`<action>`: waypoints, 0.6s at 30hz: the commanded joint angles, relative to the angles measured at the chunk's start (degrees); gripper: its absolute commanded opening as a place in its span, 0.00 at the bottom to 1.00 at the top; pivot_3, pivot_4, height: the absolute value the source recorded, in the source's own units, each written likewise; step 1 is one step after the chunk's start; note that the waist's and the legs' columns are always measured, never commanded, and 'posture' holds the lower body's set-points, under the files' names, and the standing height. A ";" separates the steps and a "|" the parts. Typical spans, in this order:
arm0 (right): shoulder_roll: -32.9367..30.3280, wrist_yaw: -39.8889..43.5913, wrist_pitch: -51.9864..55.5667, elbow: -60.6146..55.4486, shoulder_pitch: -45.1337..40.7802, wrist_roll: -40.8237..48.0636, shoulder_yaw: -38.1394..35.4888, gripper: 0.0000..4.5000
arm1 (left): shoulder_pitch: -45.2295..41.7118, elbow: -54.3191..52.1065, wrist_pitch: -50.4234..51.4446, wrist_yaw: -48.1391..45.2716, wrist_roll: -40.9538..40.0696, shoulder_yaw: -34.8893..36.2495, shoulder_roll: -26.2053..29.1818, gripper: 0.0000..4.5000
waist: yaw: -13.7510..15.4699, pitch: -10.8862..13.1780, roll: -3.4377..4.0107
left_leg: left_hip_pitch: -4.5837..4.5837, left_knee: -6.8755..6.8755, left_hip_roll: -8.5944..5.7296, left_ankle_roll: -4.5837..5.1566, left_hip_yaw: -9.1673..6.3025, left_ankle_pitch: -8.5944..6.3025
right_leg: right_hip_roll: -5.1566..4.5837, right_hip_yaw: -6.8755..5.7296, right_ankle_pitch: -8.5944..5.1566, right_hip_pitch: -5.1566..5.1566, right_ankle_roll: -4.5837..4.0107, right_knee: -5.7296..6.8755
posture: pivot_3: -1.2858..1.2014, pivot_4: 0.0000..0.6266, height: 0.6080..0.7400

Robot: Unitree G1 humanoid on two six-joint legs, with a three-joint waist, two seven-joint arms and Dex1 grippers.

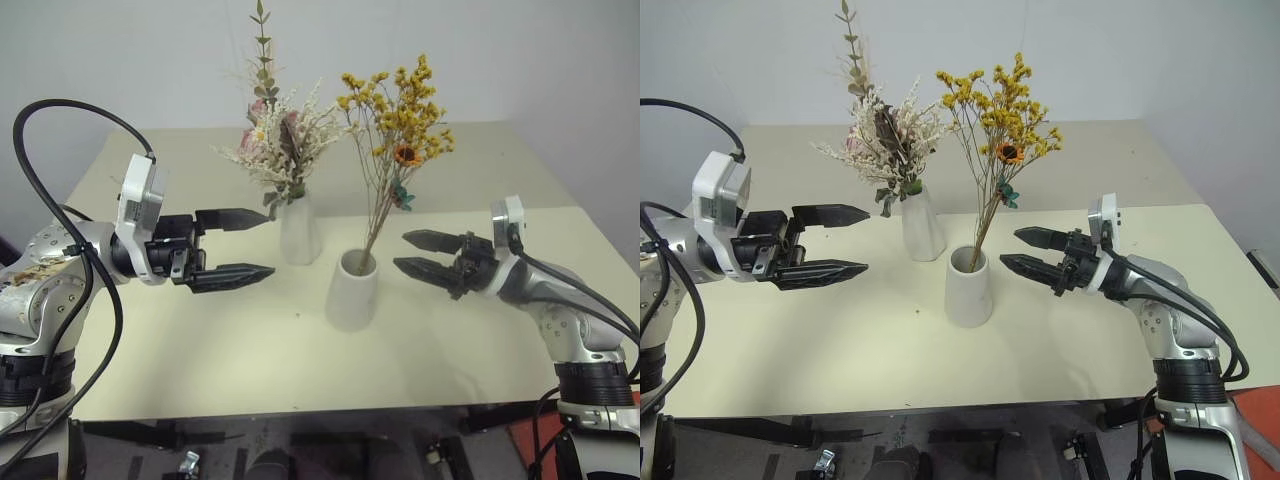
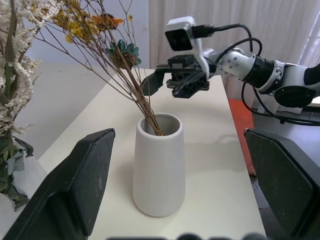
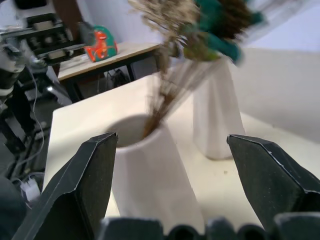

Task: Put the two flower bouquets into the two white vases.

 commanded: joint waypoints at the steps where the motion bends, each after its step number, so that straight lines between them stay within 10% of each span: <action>1: -2.22 -2.25 -2.39 4.23 -3.24 -6.28 1.18 0.92 | 0.64 -2.13 -0.43 0.50 -0.85 1.31 0.33 1.00 | -0.03 0.00 0.00 | 0.02 0.00 0.00 0.01 0.01 0.00 | 0.00 0.01 0.00 0.00 0.00 -0.01 | 0.52 0.24 1.00; 18: 5.94 -14.53 -4.09 13.01 -16.06 -17.39 4.18 0.92 | 2.94 -4.43 -0.36 2.48 -2.26 2.50 0.58 1.00 | -0.07 0.00 0.00 | -0.12 -0.01 0.01 0.00 -0.02 0.00 | -0.01 0.00 0.01 -0.07 -0.01 -0.32 | 0.52 0.24 1.00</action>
